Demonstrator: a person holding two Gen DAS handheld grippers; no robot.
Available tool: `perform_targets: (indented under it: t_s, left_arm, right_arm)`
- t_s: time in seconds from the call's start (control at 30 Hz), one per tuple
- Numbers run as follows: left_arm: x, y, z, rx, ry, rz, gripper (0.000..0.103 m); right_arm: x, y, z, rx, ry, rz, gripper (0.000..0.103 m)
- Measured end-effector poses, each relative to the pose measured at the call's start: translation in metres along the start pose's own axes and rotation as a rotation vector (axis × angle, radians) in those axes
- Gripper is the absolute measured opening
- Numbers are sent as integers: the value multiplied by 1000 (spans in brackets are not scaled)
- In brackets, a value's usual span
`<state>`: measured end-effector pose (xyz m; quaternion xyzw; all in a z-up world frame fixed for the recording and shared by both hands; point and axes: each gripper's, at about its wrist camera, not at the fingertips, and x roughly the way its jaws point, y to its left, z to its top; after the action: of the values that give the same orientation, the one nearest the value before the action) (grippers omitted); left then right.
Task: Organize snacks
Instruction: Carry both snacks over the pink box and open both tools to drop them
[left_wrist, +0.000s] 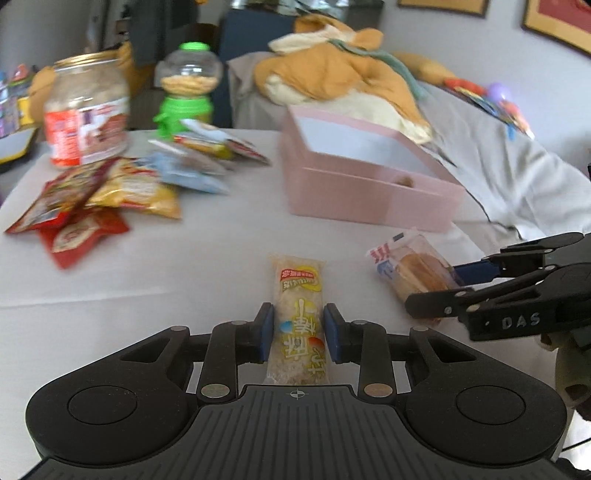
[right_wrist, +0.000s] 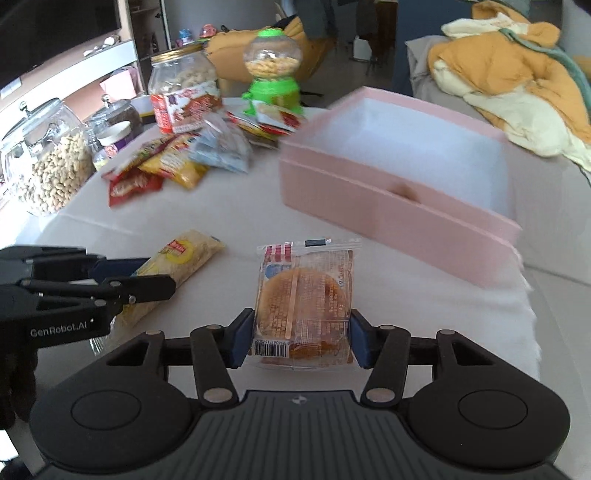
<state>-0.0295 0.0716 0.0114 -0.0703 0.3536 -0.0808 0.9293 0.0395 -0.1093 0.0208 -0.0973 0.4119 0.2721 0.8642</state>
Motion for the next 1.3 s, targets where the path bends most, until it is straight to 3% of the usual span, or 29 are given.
perform_targets:
  t_s: [0.3, 0.57, 0.8, 0.87, 0.97, 1.13, 1.2, 1.3]
  left_arm:
    - [10, -20, 1, 45, 36, 42, 34]
    - [10, -24, -2, 124, 33, 47, 36]
    - [7, -15, -1, 39, 25, 4, 33]
    - [3, -11, 4, -33, 5, -59, 33]
    - [-2, -20, 36, -41, -90, -100, 33]
    - [14, -45, 124, -42, -265, -177, 33]
    - [44, -54, 151, -63, -260, -182, 34]
    - [107, -53, 173, -166, -175, -171, 31]
  right_arm:
    - [2, -18, -15, 38, -32, -20, 60]
    - [-7, -23, -6, 46, -68, 9, 55]
    - [-50, -45, -7, 67, -170, -9, 55]
    - [-58, -54, -8, 79, -194, -20, 55]
    - [-67, -67, -9, 96, -221, -32, 55]
    - [-78, -87, -1, 126, -260, -45, 55]
    - [-83, -93, 1, 128, -279, -47, 55]
    - [-83, -101, 7, 124, -290, -70, 55]
